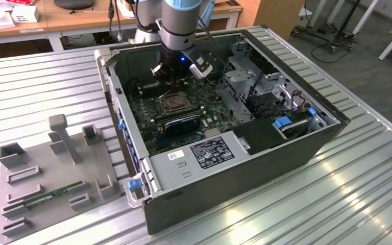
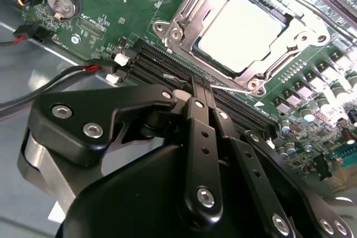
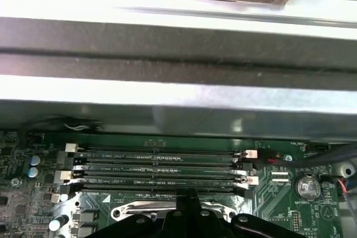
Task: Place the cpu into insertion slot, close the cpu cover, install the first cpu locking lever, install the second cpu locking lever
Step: 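Install the first cpu locking lever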
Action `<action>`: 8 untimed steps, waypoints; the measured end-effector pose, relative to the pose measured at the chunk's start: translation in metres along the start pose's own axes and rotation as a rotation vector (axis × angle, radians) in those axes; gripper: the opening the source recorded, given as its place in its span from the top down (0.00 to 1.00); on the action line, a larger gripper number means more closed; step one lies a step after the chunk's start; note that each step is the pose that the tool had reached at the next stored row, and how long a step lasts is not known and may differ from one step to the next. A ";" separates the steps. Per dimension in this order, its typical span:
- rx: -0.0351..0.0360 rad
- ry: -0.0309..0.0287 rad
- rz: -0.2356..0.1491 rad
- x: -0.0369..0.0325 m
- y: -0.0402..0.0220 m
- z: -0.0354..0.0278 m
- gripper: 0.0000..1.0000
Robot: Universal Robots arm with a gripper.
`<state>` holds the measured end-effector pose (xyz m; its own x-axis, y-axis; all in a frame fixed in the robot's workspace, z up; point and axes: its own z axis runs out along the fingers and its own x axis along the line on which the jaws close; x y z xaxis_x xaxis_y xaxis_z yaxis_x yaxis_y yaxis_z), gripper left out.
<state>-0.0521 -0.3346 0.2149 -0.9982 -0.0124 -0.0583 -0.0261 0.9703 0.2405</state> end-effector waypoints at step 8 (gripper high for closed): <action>0.0000 0.0000 0.000 0.0004 0.0009 -0.0035 0.89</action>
<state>-0.0527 -0.3347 0.2184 -0.9982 -0.0124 -0.0583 -0.0261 0.9703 0.2405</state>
